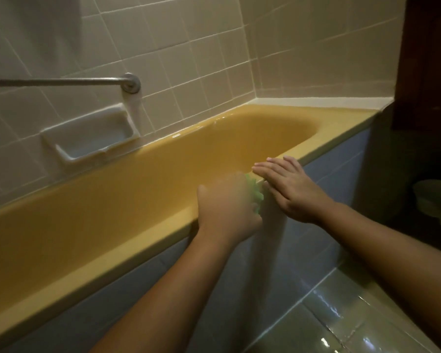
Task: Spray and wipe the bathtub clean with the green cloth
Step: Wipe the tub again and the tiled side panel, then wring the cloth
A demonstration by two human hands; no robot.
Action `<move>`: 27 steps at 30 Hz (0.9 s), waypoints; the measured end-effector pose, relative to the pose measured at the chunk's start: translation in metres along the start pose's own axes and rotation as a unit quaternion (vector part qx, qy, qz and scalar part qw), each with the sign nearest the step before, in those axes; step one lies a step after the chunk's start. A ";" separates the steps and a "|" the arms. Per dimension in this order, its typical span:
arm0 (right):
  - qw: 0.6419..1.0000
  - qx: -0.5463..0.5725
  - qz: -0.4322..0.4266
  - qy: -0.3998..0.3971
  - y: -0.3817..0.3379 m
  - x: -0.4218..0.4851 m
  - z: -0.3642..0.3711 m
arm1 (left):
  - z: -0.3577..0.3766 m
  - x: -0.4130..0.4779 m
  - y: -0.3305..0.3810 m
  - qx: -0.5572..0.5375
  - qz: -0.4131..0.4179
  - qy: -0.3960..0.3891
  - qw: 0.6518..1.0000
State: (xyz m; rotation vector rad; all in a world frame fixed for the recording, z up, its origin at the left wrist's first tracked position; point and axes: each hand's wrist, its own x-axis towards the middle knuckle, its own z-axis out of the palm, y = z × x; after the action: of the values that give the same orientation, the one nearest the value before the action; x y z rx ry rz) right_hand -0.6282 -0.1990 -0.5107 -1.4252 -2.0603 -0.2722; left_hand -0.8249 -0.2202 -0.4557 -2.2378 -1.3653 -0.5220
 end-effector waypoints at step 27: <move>0.953 0.187 0.230 0.058 0.217 -0.047 -0.047 | 0.067 0.173 0.192 -0.028 0.076 -0.021 0.996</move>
State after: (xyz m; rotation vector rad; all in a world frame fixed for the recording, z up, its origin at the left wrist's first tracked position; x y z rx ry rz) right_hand -0.4044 -0.1711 -0.5381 -1.5476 -1.5241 0.2142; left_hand -0.5719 -0.1339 -0.4536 -2.3879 -1.2023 -0.4680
